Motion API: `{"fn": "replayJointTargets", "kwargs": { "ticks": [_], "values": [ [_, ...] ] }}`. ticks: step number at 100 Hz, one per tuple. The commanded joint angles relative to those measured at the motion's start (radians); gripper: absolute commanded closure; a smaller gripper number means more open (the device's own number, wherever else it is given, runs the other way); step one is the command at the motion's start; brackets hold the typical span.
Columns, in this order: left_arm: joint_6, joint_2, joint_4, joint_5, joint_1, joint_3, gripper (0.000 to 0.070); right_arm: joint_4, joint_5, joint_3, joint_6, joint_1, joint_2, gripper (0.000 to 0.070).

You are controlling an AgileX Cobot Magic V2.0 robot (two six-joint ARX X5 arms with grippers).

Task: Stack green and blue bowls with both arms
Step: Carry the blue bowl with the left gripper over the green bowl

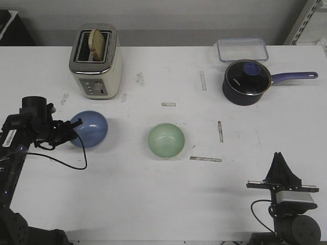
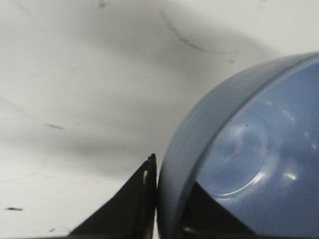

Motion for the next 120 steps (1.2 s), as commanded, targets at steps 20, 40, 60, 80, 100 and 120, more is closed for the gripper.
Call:
{"fn": "replayJointTargets", "kwargs": {
  "ticks": [20,40,60,80,100,120],
  "values": [
    [-0.033,0.062,-0.002,0.040,-0.232,0.153,0.0699,0.010,0.000,0.000,0.013,0.002,-0.003,0.0687],
    [-0.073,0.186,-0.003,0.040,-0.421,0.268,0.0699,0.010,0.000,0.000,0.013,0.002,-0.003,0.0687],
    [-0.122,0.308,-0.001,0.039,-0.569,0.379,0.0699,0.010,0.000,0.000,0.013,0.002,-0.003,0.0687],
    [-0.143,0.388,0.010,0.023,-0.648,0.437,0.0698,0.010,0.000,0.000,0.013,0.002,-0.003,0.0687],
    [-0.148,0.404,0.010,-0.008,-0.672,0.437,0.0695,0.010,0.000,0.000,0.013,0.002,-0.003,0.0687],
    [-0.144,0.408,0.007,0.004,-0.689,0.437,0.0643,0.010,0.000,0.000,0.013,0.002,-0.003,0.0687]
  ]
}}
